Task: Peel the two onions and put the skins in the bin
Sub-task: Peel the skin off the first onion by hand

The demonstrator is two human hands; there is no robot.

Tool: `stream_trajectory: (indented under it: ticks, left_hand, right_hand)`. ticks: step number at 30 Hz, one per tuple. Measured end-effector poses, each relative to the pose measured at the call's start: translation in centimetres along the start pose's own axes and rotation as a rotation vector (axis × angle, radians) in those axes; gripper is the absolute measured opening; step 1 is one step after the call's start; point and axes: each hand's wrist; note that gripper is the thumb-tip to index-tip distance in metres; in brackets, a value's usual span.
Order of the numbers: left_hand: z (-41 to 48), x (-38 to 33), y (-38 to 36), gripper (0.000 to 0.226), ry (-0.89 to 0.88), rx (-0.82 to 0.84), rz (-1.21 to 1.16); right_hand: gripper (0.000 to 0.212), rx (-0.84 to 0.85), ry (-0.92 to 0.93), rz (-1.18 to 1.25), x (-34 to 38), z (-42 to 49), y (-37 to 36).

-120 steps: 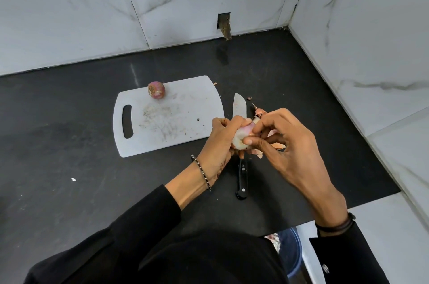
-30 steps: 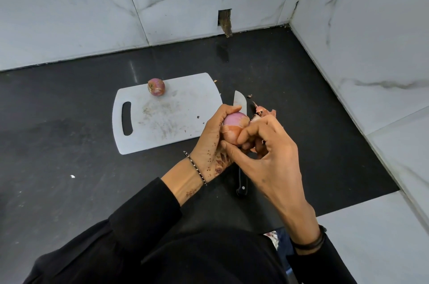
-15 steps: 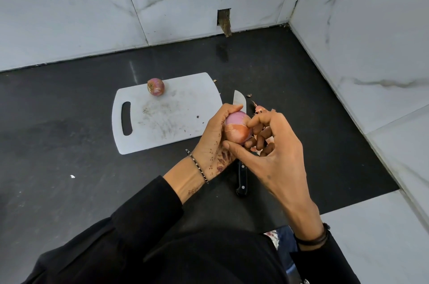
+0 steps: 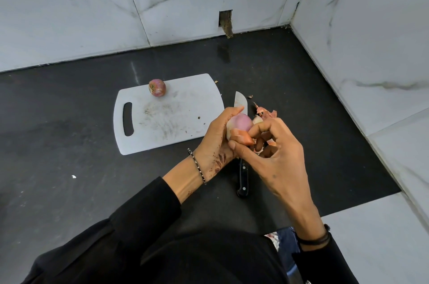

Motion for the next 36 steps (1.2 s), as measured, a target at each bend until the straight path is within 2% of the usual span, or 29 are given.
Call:
stream_trajectory:
  ticks: [4, 9, 13, 18, 23, 28, 30, 34, 36]
  left_hand:
    - [0.3, 0.3, 0.1, 0.034, 0.006, -0.05, 0.181]
    - [0.7, 0.5, 0.1, 0.053, 0.075, -0.12, 0.174]
    - [1.0, 0.7, 0.4, 0.042, 0.079, -0.124, 0.151]
    - [1.3, 0.4, 0.3, 0.037, 0.071, -0.186, 0.044]
    - [1.1, 0.3, 0.6, 0.04, 0.095, -0.182, 0.048]
    - [0.9, 0.4, 1.4, 0.057, 0.113, -0.165, 0.057]
    - [0.8, 0.4, 1.5, 0.063, 0.146, -0.134, 0.067]
    - [0.8, 0.8, 2.1, 0.066, 0.16, -0.107, 0.121]
    - [0.9, 1.0, 2.2, 0.069, 0.143, -0.125, 0.152]
  right_hand:
    - [0.019, 0.033, -0.006, 0.065, -0.3, -0.1, 0.8]
    - [0.017, 0.132, 0.129, 0.063, -0.6, -0.4, 1.5]
    - [0.017, 0.179, 0.154, 0.017, -1.0, -0.9, 1.7]
    - [0.017, 0.236, 0.088, 0.048, -0.9, -1.2, 2.1]
    - [0.012, 0.148, 0.005, 0.089, -0.8, -1.0, 3.1]
    - [0.013, -0.008, -0.057, -0.057, -1.9, -0.3, 4.2]
    - [0.019, -0.038, -0.065, -0.127, -2.4, 0.2, 4.5]
    - [0.049, -0.047, -0.108, -0.271, -3.2, 1.0, 4.3]
    - [0.05, -0.036, -0.076, -0.252, -2.9, 1.0, 4.0]
Point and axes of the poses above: each hand's wrist, its own z-axis towards the middle knuckle, its own y-axis out of the back of the hand, x = y × z, and after that the axes turned 9 degrees about z, right-handed
